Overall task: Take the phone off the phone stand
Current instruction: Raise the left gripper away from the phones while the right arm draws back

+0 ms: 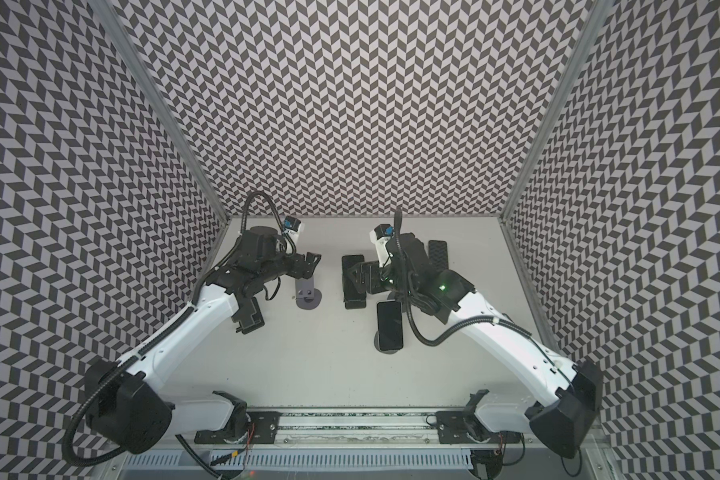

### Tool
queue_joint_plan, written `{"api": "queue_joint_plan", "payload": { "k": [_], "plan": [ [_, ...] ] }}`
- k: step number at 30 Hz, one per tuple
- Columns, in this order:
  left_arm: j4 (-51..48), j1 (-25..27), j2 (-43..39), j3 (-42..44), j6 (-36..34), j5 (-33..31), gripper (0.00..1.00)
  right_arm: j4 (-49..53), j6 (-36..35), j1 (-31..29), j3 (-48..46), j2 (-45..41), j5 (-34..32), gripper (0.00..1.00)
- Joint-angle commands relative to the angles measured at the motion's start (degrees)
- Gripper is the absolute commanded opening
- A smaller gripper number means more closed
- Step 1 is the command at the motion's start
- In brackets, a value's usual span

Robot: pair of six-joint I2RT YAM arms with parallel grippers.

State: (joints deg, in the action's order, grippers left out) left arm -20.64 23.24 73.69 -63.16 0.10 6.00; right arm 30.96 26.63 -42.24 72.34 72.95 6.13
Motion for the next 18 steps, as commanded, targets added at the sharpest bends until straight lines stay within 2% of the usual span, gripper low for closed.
{"api": "queue_joint_plan", "payload": {
  "k": [1, 8, 13, 18],
  "plan": [
    [4.6, 1.9, -4.1, 2.6, 0.6, 5.1, 0.86, -1.6, 2.0, -0.3, -1.1, -3.1, -1.8, 0.79],
    [7.4, 6.6, -10.1, 8.0, -2.1, 11.0, 0.85, -0.4, 1.3, -0.3, -3.3, -4.5, -2.8, 0.79],
    [6.4, 10.0, -13.2, 9.9, -5.5, 12.0, 0.85, -1.5, 1.7, -0.3, -6.1, -7.0, -3.3, 0.79],
    [7.6, 11.2, -17.1, 13.9, -5.0, 14.5, 0.85, -3.6, 2.8, -0.3, -10.1, -8.6, -3.6, 0.79]
  ]
}}
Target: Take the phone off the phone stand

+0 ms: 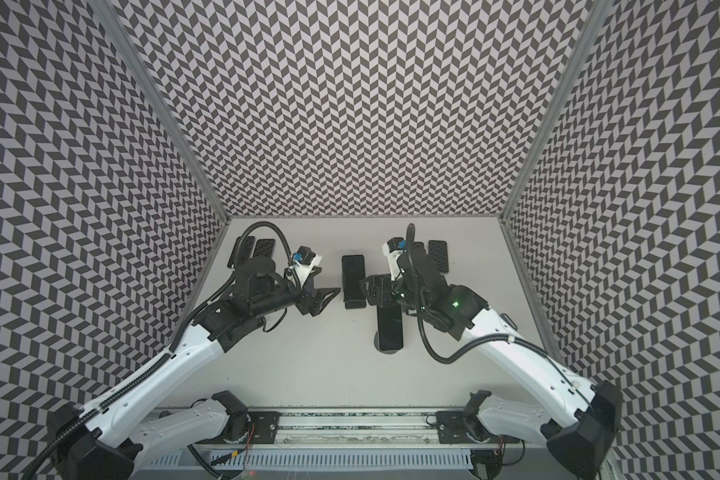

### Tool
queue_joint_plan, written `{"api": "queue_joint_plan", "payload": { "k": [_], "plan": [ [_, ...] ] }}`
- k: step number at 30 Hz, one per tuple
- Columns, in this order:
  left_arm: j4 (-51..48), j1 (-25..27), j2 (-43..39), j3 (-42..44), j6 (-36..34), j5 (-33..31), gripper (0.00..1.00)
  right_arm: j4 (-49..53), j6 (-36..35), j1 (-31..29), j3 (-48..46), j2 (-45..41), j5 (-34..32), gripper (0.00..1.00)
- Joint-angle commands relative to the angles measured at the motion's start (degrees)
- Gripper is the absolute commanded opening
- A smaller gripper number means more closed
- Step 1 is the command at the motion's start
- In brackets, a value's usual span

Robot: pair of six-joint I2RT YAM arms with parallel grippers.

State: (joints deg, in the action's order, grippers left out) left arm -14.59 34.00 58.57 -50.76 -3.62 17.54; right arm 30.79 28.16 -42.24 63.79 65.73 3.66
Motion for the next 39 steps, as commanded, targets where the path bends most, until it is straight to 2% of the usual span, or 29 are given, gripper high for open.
{"api": "queue_joint_plan", "payload": {
  "k": [1, 8, 14, 23, 31, 39],
  "plan": [
    [1.5, 0.9, -2.8, 2.2, -0.9, 3.8, 0.85, -3.5, 1.3, -0.3, -2.0, -1.4, -1.2, 0.79],
    [3.5, 4.0, -9.4, 8.5, -2.0, 7.0, 0.86, -3.9, 2.5, -0.3, -4.4, -2.0, -2.9, 0.80],
    [0.1, 5.3, -10.8, 8.6, -6.5, 10.2, 0.85, -2.8, 5.2, -0.4, -5.9, -1.4, -0.4, 0.80],
    [1.4, 7.6, -11.4, 9.1, -4.5, 11.4, 0.84, 8.9, 7.6, -1.9, -0.1, -1.2, -6.5, 0.80],
    [4.7, 12.6, -11.7, 12.2, -3.3, 9.7, 0.83, 14.4, 11.8, -2.9, -1.4, -5.4, -10.1, 0.80],
    [3.6, 18.7, -11.2, 13.6, -5.7, 6.5, 0.84, 15.5, 18.9, -6.1, -6.3, -8.9, -9.9, 0.80]
  ]
}}
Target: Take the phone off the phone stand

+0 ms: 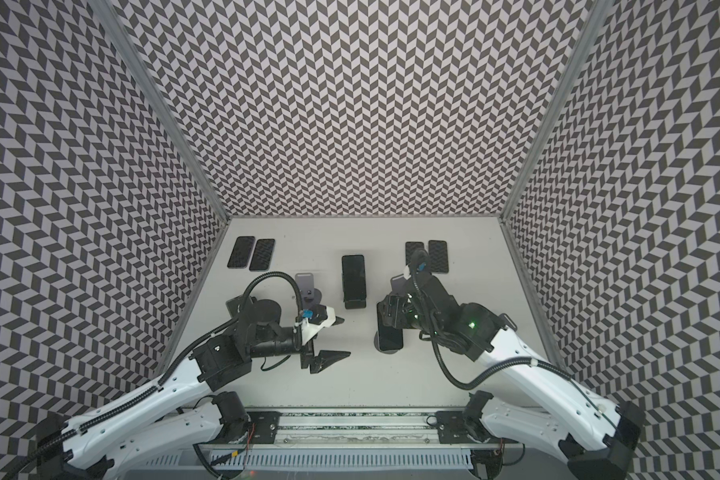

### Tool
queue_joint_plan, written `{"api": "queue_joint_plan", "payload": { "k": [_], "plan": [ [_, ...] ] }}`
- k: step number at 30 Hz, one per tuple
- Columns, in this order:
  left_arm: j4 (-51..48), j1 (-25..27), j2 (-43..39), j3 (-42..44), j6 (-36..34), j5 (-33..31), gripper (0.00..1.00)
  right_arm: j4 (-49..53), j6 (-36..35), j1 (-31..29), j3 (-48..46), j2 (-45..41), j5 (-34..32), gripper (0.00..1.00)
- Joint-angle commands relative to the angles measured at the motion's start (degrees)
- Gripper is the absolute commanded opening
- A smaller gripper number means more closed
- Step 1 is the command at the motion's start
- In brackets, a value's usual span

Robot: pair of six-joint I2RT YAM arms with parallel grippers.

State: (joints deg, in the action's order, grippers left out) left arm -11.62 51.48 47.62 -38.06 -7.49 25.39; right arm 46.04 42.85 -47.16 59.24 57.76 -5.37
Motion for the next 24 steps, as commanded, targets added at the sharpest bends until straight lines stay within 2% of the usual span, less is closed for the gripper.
{"api": "queue_joint_plan", "payload": {
  "k": [1, 14, 24],
  "plan": [
    [0.9, 1.6, -0.3, 1.4, -2.1, -1.4, 0.84, 0.3, 4.8, -1.7, -2.0, -1.0, -0.8, 0.80],
    [7.2, 2.3, -3.5, 10.7, -4.8, -4.6, 0.86, -0.5, 9.5, -7.6, -4.3, 0.7, -3.3, 0.82],
    [10.7, 2.3, -4.3, 13.1, 2.8, -9.1, 0.86, -1.9, 8.7, -8.0, -3.5, 2.7, -6.1, 0.84]
  ]
}}
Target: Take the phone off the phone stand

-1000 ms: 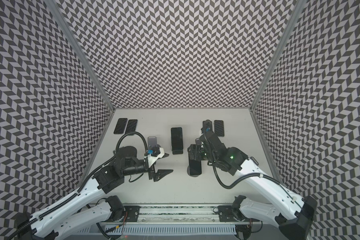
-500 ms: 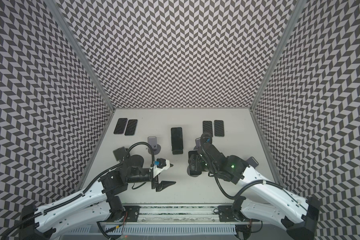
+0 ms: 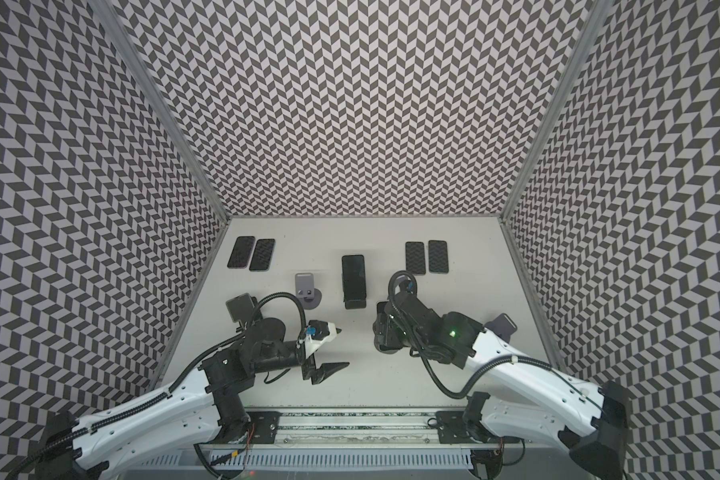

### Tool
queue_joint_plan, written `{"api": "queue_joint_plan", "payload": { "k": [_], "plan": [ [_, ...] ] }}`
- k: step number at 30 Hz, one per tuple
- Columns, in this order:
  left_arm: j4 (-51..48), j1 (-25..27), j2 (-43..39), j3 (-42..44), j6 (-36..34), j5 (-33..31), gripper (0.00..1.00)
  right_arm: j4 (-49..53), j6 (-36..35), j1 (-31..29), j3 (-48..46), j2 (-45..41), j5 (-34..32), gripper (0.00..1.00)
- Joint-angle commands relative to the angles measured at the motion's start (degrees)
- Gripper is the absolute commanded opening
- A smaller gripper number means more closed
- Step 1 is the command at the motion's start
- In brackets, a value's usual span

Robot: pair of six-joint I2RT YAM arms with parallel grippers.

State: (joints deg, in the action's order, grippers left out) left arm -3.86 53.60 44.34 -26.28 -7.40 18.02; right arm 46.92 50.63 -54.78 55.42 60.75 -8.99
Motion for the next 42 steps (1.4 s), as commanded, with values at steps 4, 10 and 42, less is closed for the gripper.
{"api": "queue_joint_plan", "payload": {
  "k": [4, 10, 42],
  "plan": [
    [3.9, 0.2, -1.6, 2.3, 4.3, -3.0, 0.86, -3.3, 1.0, -0.4, -0.2, 0.0, -3.4, 0.84],
    [4.0, 0.2, -1.5, 2.4, 4.7, -4.1, 0.86, -3.6, -0.1, -0.5, -0.1, 1.2, -5.1, 0.85],
    [10.3, 0.2, 8.9, 2.0, 3.7, -2.1, 0.87, -4.8, -3.9, -0.4, -0.6, 10.5, -9.3, 0.97]
  ]
}}
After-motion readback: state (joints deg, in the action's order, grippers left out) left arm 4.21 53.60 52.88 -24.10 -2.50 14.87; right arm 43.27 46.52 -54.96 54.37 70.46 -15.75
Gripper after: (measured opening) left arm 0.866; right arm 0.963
